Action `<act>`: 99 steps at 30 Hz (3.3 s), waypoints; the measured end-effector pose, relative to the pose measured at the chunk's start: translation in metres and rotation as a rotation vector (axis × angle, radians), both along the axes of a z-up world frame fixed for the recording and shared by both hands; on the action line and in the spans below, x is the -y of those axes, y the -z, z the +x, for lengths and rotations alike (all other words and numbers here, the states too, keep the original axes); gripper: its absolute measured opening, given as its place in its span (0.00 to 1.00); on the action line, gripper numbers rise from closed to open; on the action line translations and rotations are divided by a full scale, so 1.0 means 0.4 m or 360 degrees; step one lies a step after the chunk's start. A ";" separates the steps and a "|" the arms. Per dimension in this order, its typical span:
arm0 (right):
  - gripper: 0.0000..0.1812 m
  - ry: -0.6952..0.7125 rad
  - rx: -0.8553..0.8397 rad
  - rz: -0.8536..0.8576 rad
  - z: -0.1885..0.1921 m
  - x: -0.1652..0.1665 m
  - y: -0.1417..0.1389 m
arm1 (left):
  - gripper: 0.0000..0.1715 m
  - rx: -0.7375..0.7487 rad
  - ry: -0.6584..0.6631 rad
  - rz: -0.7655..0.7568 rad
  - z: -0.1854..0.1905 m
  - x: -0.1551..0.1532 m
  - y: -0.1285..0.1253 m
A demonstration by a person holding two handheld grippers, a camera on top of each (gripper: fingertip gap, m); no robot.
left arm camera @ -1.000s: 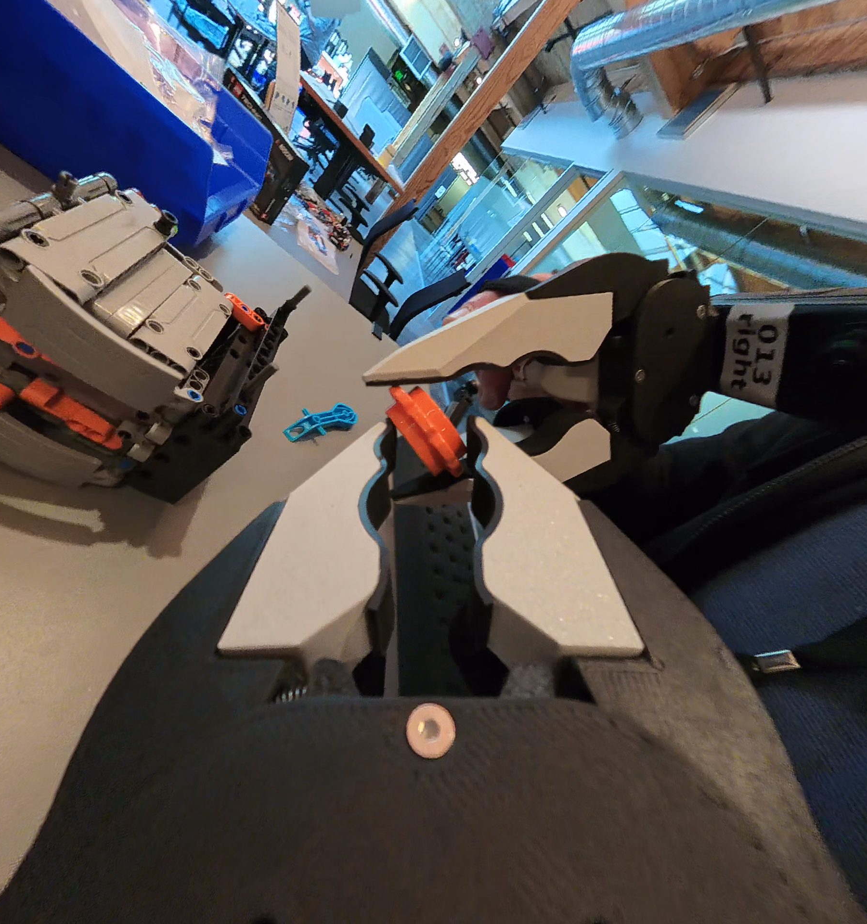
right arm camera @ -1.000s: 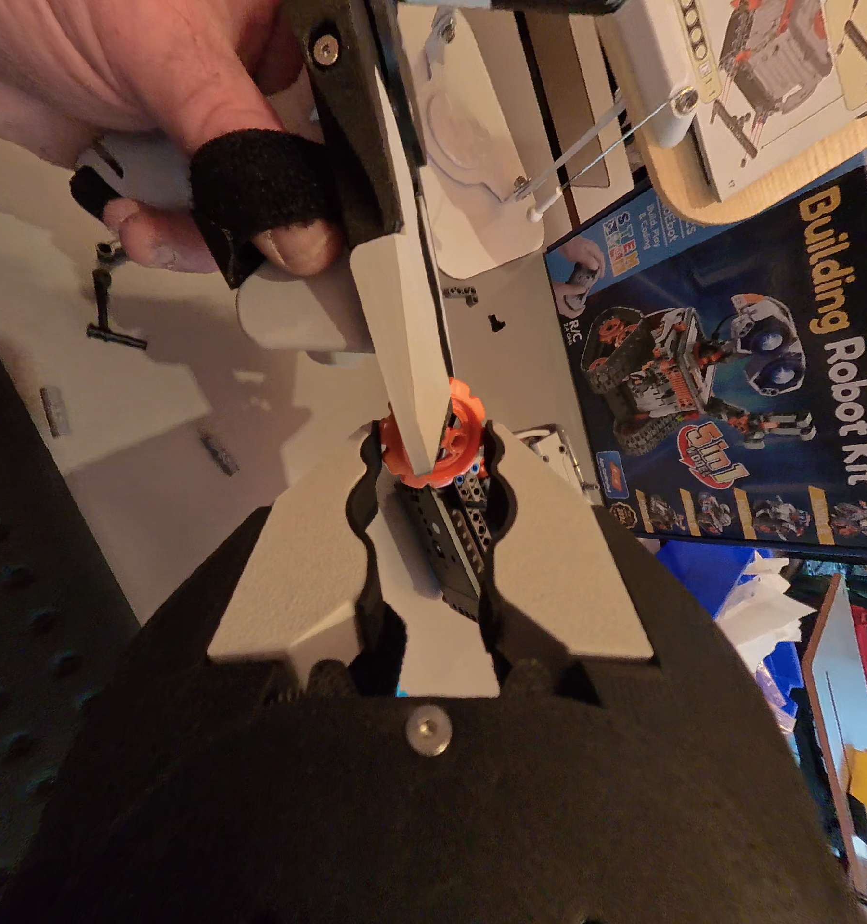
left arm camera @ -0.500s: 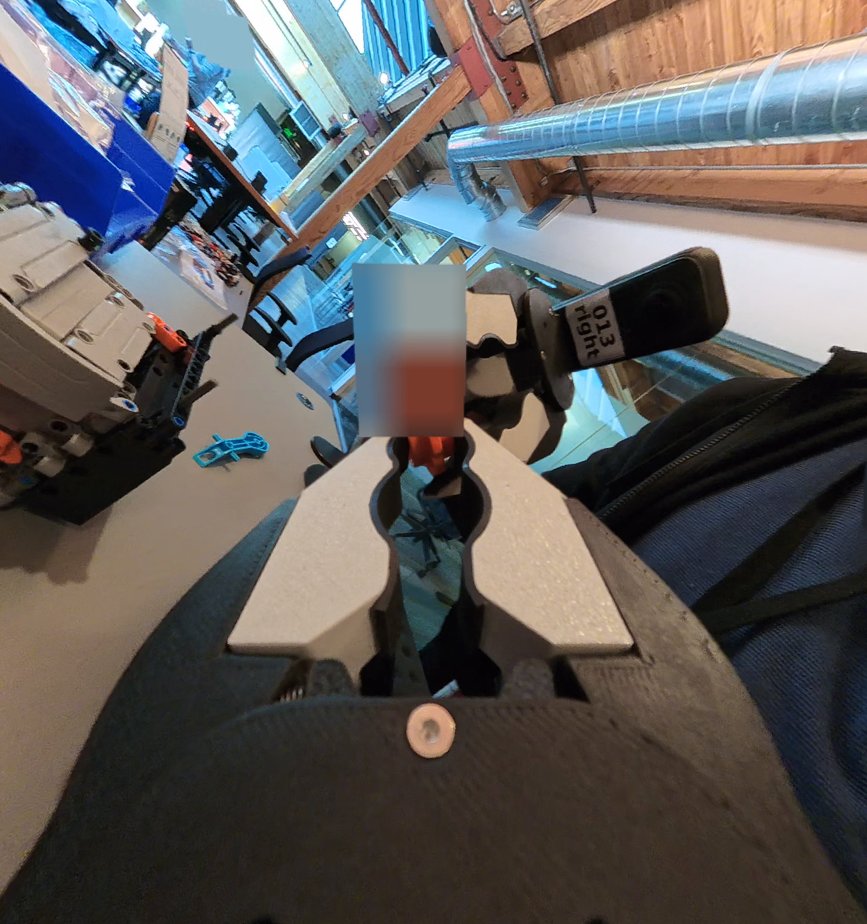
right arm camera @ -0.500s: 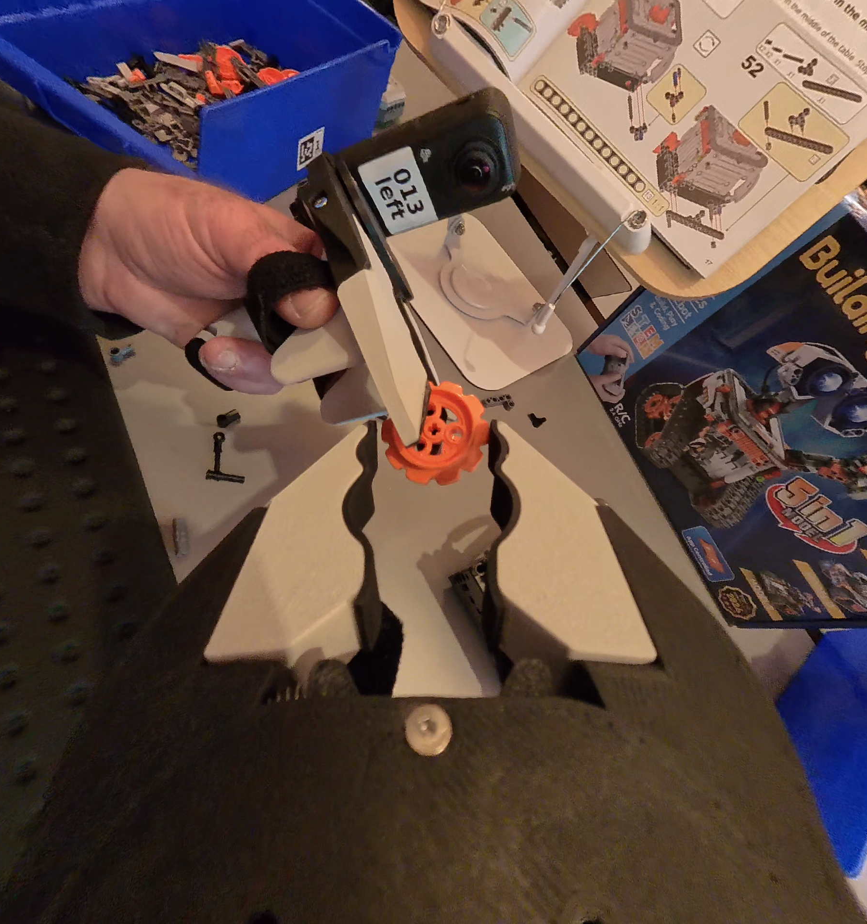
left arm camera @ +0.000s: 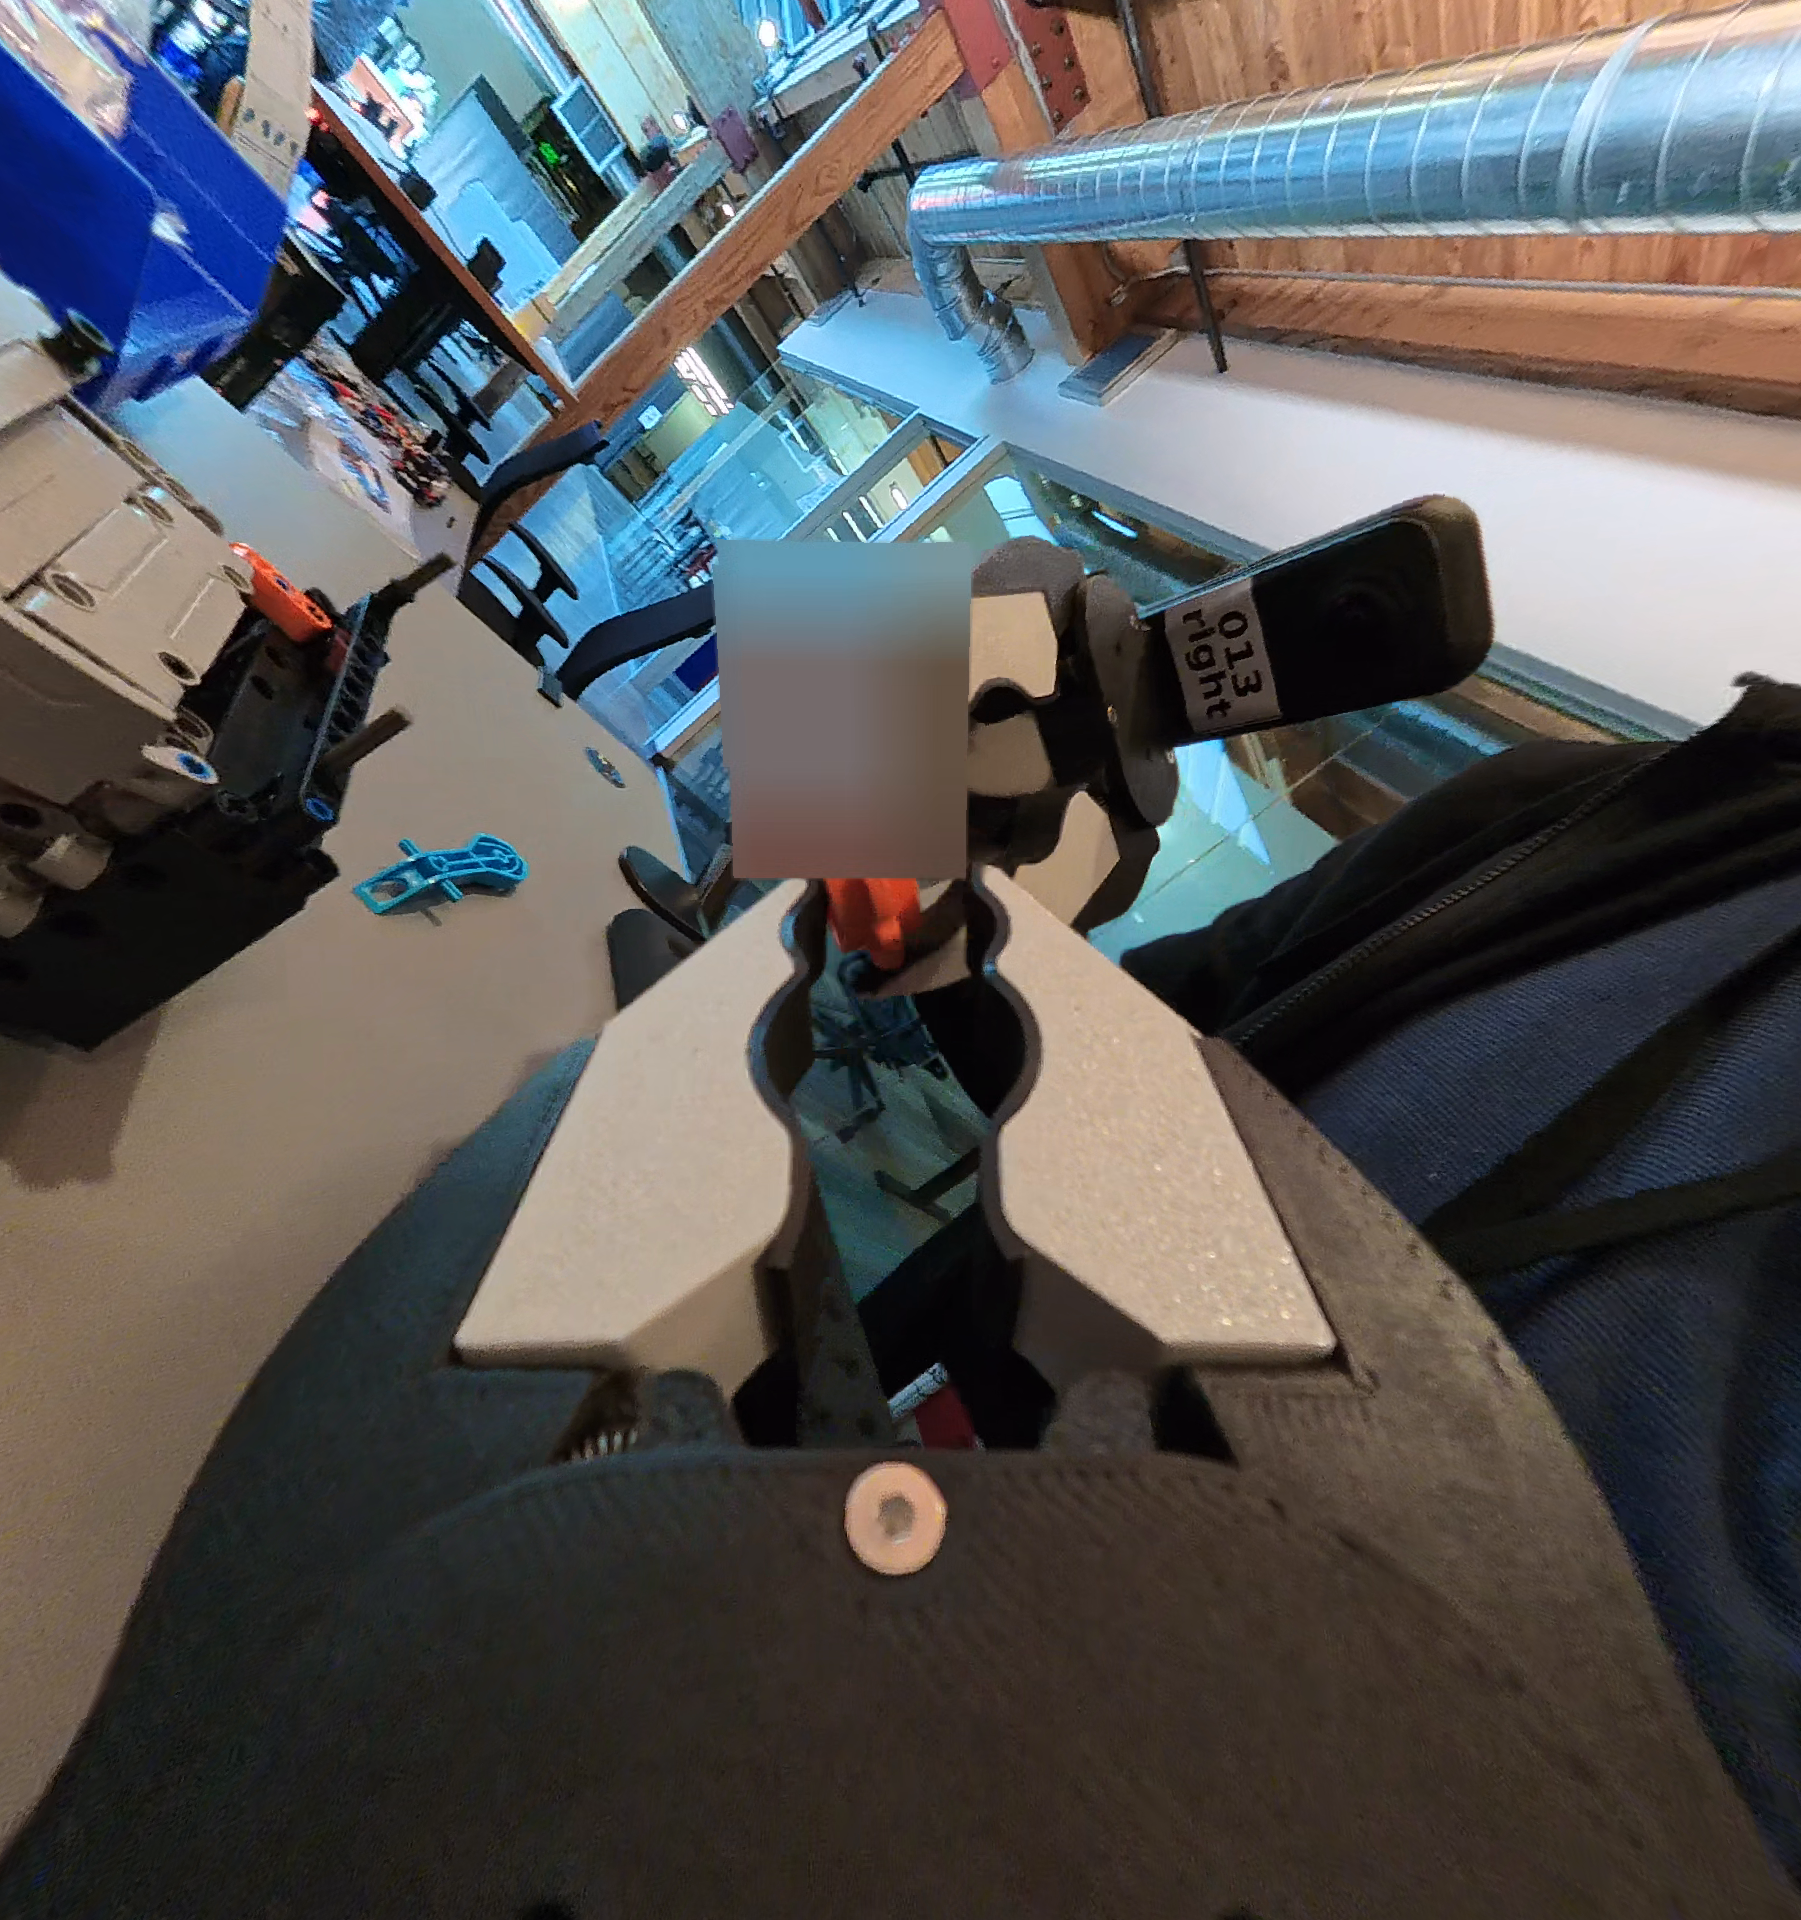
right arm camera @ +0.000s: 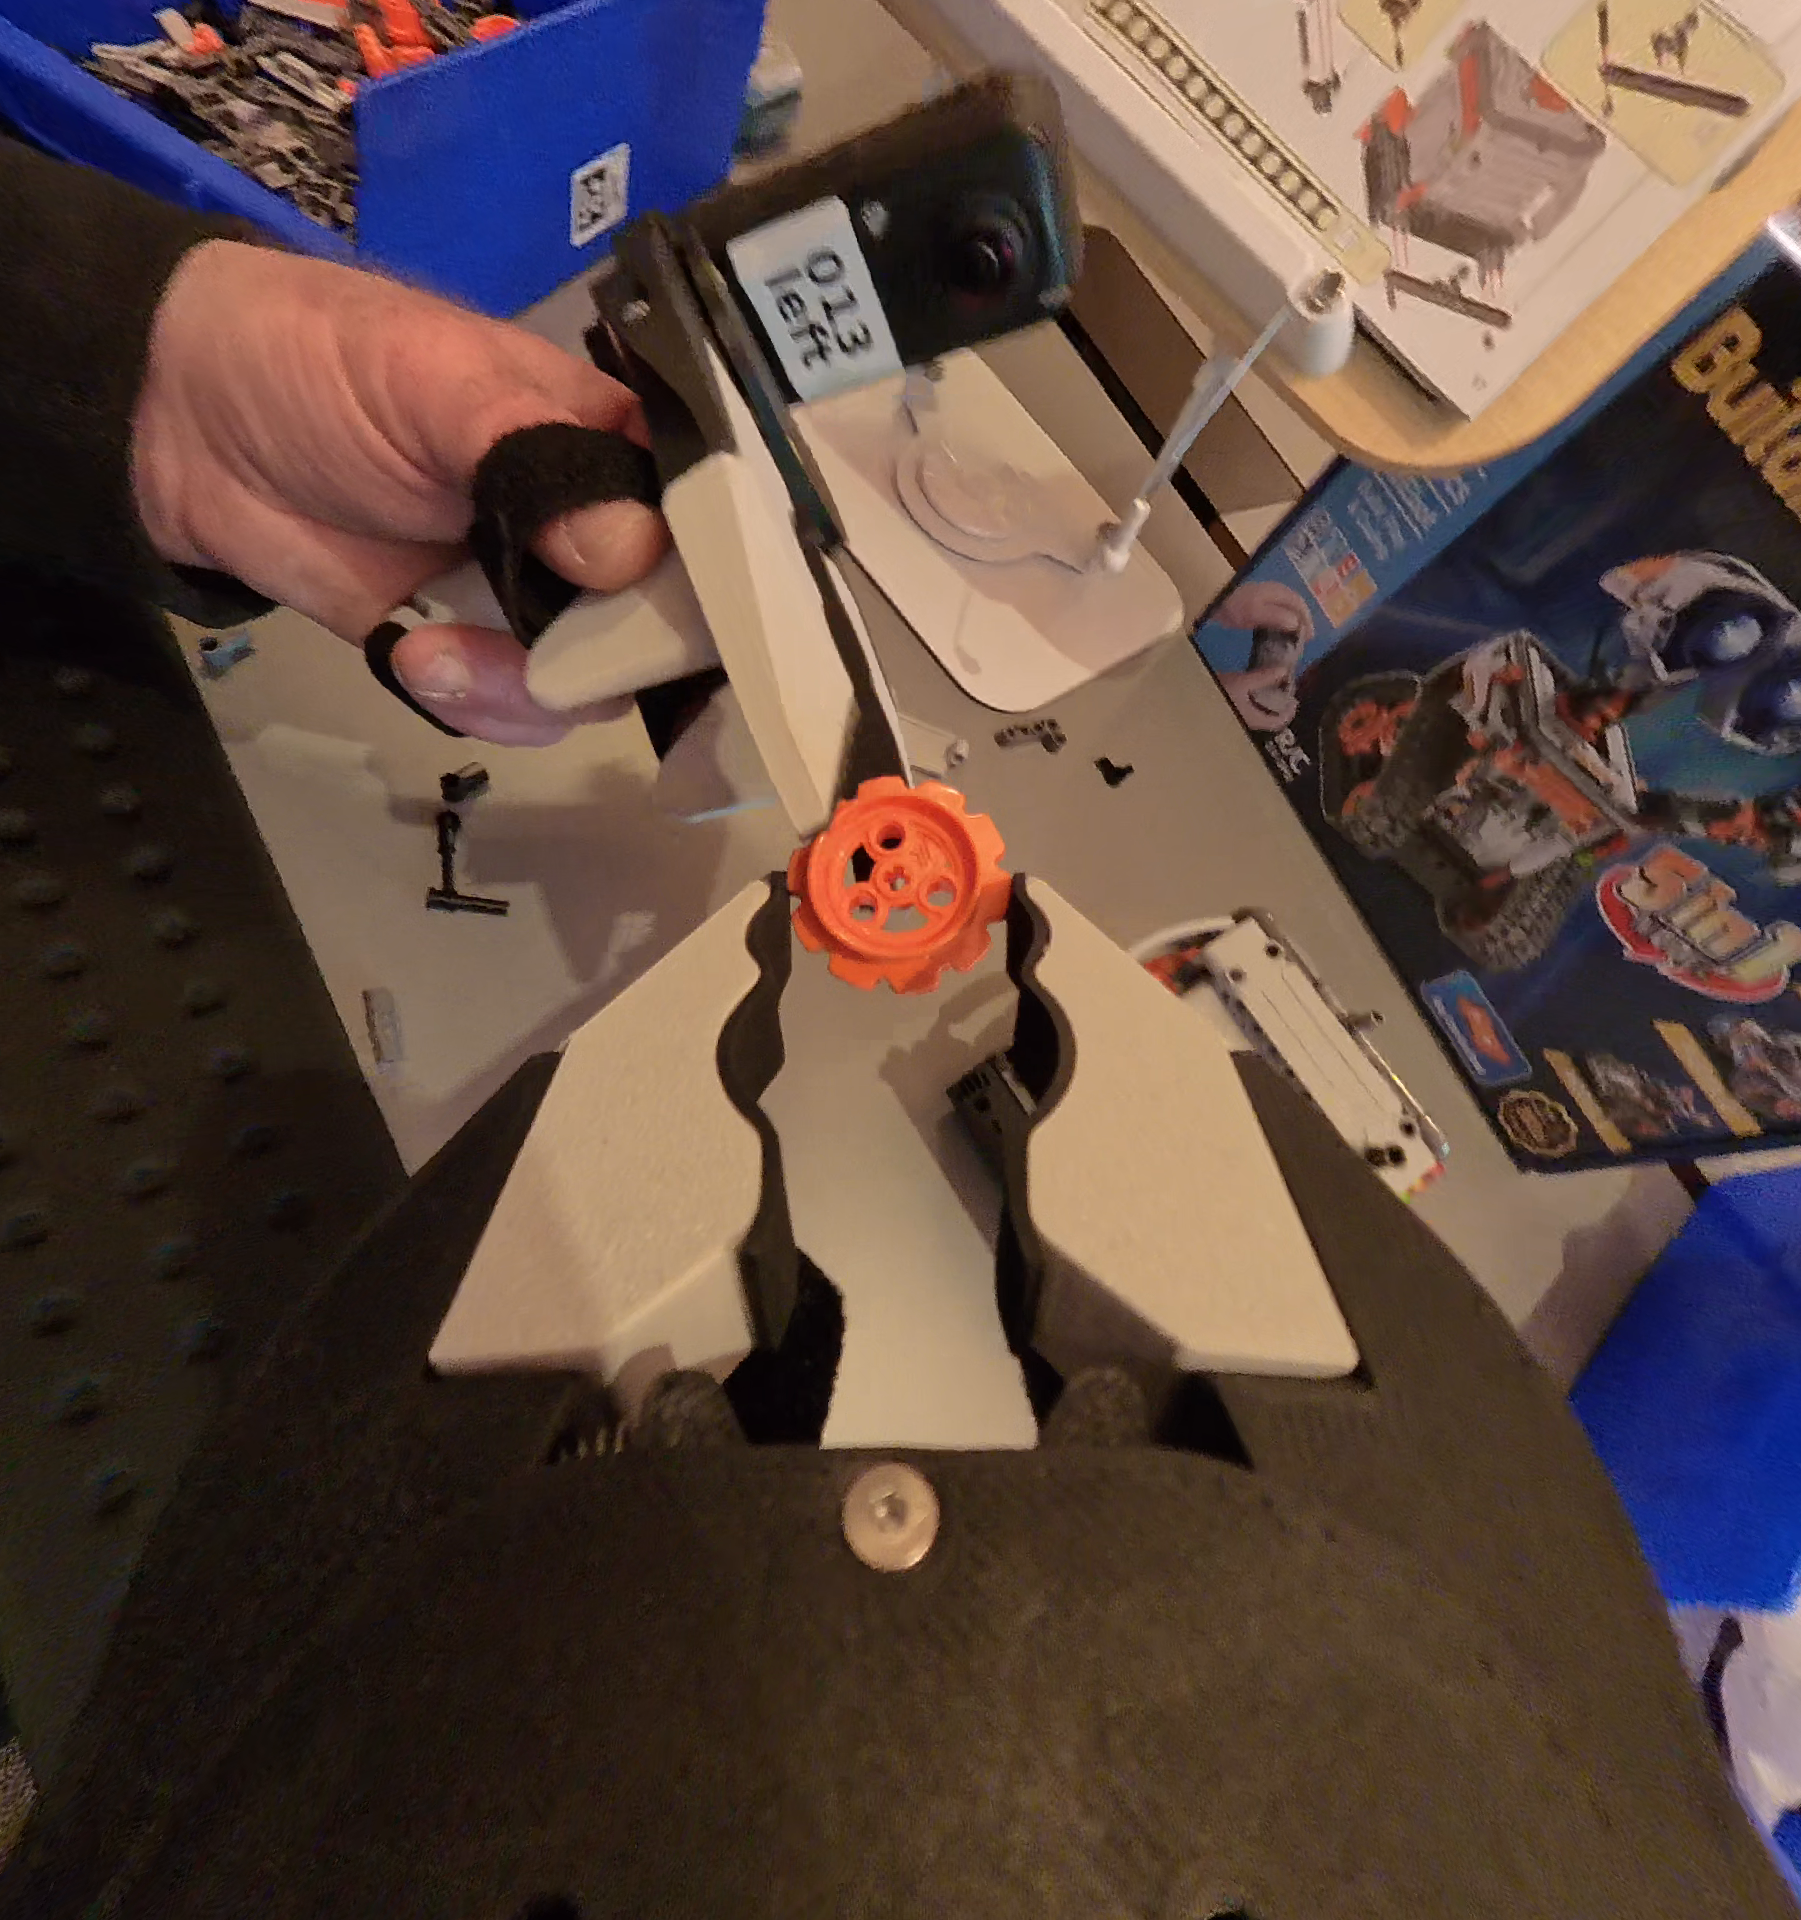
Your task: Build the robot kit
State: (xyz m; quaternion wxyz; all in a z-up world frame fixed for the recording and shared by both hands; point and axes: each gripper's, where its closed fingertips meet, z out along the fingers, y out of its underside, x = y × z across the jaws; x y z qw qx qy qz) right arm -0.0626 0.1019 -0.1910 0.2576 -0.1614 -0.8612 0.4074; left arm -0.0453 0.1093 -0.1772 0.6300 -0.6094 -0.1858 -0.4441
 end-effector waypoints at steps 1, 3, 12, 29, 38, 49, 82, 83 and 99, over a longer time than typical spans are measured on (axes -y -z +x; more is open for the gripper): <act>0.22 0.0034 0.0001 -0.0005 -0.005 -0.015 0.001 | 0.15 -0.0034 -0.0039 -0.0020 -0.010 0.000 0.003; 0.22 0.0110 0.0006 0.0014 -0.021 -0.048 0.006 | 0.15 -0.0144 -0.0175 -0.0067 -0.043 0.003 0.008; 0.21 0.0210 0.0033 0.0149 -0.105 -0.108 0.025 | 0.16 -0.0434 -0.0423 -0.0225 -0.148 -0.037 0.029; 0.21 0.0222 0.0279 0.0002 -0.132 -0.140 0.089 | 0.15 -0.0690 -0.0447 -0.0435 -0.172 -0.066 0.142; 0.21 0.0226 0.0325 0.0010 -0.124 -0.131 0.123 | 0.19 -0.1072 -0.0507 -0.0657 -0.167 -0.102 0.213; 0.21 0.0265 0.0329 -0.0030 -0.131 -0.139 0.124 | 0.18 -0.1143 -0.0531 -0.0722 -0.170 -0.110 0.237; 0.21 0.0174 0.0548 0.0056 -0.115 -0.170 0.138 | 0.89 -0.1770 -0.0570 -0.0965 -0.277 -0.169 0.258; 0.21 0.0173 0.0547 0.0056 -0.116 -0.169 0.138 | 0.90 -0.1781 -0.0490 -0.0995 -0.275 -0.183 0.285; 0.22 0.0189 0.0554 0.0195 -0.124 -0.183 0.159 | 0.76 -0.1621 -0.0353 -0.1021 -0.267 -0.218 0.336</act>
